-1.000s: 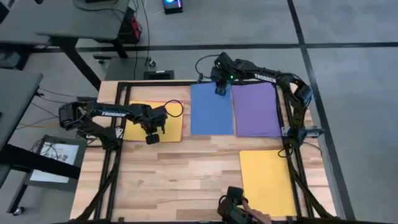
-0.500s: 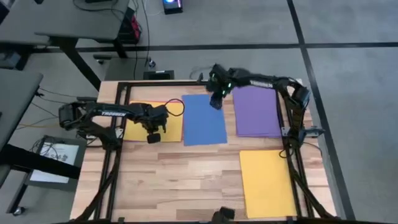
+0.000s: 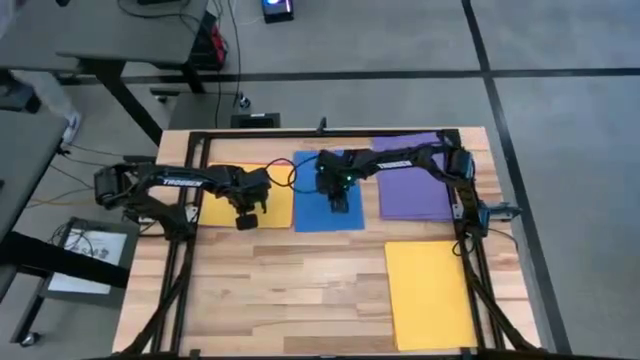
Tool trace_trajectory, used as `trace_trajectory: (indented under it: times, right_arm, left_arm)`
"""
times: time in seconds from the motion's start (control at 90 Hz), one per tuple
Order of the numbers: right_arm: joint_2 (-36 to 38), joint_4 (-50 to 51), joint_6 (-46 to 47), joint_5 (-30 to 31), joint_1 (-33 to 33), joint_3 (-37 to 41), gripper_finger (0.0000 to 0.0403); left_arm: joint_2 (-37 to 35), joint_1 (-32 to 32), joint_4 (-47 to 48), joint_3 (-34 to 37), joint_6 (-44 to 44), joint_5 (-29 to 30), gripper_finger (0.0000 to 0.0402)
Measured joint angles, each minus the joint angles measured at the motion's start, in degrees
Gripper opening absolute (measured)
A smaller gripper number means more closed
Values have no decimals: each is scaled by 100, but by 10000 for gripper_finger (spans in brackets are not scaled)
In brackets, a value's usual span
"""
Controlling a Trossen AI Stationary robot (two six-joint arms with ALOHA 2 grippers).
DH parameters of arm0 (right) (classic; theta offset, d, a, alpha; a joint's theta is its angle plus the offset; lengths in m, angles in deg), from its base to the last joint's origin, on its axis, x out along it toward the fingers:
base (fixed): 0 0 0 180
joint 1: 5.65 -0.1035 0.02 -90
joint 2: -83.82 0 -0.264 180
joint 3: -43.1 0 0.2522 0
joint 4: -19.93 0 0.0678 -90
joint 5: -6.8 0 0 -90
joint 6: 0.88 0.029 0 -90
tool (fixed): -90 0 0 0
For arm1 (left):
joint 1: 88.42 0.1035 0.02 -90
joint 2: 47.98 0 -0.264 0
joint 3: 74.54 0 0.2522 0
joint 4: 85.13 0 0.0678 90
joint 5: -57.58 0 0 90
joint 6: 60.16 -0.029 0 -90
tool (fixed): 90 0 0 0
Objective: Organize paper
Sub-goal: Put the blue paper into the top center of the table
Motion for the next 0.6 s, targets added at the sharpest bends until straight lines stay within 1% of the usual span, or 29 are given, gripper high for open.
trace_trajectory:
  times: [0.156,0.378,0.467,0.6]
  right_arm:
    - [37,186,-43,23,301,8,132]
    - [81,559,-619,29,804,13,132]
    - [81,600,-864,-14,835,13,132]
    - [81,573,-1034,42,670,17,132]
  left_arm:
    - [0,0,117,0,50,1,1]
    - [0,0,127,0,62,0,1]
    - [0,0,122,0,65,0,1]
    - [0,0,122,0,65,0,1]
